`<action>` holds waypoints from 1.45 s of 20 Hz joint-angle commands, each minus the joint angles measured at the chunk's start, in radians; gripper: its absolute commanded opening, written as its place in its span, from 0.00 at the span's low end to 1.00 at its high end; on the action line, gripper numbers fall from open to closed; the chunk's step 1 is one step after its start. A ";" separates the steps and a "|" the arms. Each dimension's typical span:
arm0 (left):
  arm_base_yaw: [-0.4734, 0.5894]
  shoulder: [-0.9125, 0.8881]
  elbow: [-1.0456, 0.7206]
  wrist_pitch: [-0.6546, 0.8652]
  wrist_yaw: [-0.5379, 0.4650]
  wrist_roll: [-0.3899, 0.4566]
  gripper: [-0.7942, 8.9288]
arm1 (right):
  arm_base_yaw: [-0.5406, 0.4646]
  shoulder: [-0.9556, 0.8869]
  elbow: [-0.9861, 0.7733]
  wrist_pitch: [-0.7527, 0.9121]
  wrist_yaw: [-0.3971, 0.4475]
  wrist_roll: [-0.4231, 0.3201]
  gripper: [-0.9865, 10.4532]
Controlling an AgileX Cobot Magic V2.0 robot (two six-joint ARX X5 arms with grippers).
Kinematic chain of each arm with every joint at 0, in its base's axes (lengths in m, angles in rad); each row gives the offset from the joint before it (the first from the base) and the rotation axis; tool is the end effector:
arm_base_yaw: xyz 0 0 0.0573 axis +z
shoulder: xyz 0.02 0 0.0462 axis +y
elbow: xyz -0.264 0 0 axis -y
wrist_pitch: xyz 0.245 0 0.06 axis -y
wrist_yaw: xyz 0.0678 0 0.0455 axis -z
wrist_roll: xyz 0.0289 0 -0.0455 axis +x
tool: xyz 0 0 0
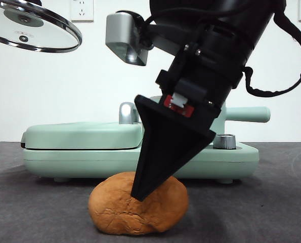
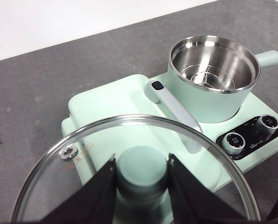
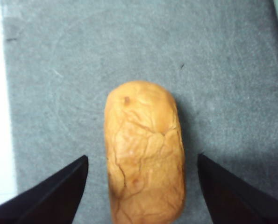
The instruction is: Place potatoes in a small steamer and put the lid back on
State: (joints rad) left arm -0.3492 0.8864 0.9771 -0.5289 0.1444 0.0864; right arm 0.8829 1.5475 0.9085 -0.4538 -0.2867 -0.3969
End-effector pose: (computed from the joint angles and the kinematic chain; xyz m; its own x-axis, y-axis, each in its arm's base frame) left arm 0.1667 -0.0651 0.3491 0.7928 -0.4418 -0.4199 0.4937 0.8695 0.0173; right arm 0.1780 0.2294 0.1847 0.0617 0.5204 -0.8517 -0.9775 0.2038 0.0538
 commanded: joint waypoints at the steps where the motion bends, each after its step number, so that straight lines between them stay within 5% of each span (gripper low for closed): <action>1: -0.002 -0.002 0.014 0.027 0.001 0.011 0.10 | 0.011 0.022 0.015 0.004 0.000 -0.006 0.41; 10: -0.002 -0.002 0.014 0.028 0.001 0.010 0.10 | 0.013 0.035 0.015 -0.005 -0.001 0.021 0.29; 16: -0.002 -0.002 0.014 0.028 0.001 0.010 0.10 | 0.010 -0.007 0.050 -0.104 -0.002 0.144 0.27; 24: -0.002 -0.002 0.014 0.029 0.001 0.018 0.10 | -0.053 -0.079 0.440 -0.609 0.163 0.307 0.27; 29: -0.002 -0.002 0.014 0.028 0.002 0.017 0.10 | -0.199 -0.068 0.669 -0.637 0.209 0.335 0.27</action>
State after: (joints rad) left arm -0.3492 0.8864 0.9771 -0.5285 0.1444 0.0902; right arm 0.6857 1.4574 1.5486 -1.0946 -0.0814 -0.0803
